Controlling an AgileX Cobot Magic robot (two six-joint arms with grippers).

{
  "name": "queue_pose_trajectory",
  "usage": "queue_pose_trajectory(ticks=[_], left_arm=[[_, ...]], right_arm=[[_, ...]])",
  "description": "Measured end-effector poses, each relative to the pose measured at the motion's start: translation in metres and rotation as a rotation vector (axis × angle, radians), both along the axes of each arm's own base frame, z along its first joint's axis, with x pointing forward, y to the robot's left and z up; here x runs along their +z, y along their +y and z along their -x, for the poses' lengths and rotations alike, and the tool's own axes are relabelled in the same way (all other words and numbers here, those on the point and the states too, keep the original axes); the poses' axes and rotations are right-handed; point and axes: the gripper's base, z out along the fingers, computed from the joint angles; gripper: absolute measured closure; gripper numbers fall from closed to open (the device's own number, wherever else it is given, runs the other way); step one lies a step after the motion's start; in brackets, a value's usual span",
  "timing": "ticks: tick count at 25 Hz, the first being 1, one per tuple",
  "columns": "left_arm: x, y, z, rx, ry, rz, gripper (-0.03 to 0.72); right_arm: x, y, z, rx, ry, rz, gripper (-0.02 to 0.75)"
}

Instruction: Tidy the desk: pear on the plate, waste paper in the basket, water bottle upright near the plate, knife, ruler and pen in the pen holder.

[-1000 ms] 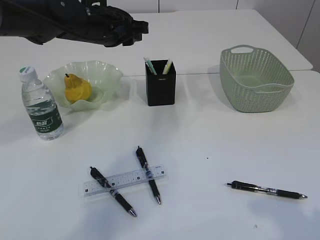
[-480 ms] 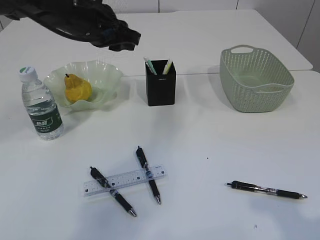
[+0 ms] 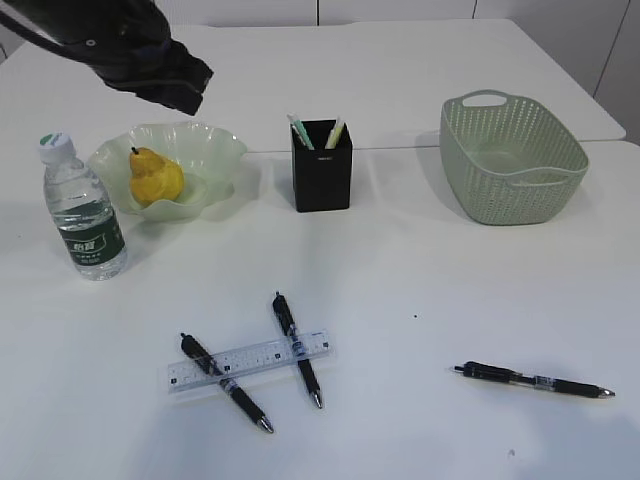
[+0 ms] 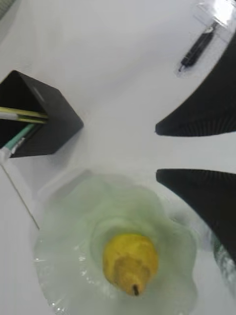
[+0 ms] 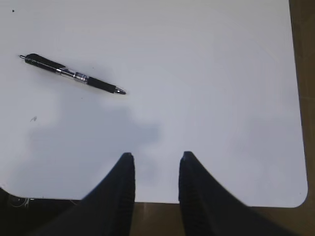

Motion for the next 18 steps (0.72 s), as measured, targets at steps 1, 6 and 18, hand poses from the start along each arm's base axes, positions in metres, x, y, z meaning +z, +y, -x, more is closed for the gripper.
queue_pose_trajectory(ticks=[1,6,18], left_arm=[[0.002,0.002,0.003,-0.004,0.012,-0.027,0.538],[0.01,0.014,0.018,0.049,0.099,-0.091,0.538],[0.043,0.038,0.059,0.211,0.225,-0.138,0.538]], right_arm=[[0.0,0.001,0.0,0.001,0.003,-0.01,0.477],[-0.002,0.006,0.002,0.055,0.028,-0.038,0.477],[-0.017,0.021,-0.018,0.163,0.194,-0.044,0.477]])
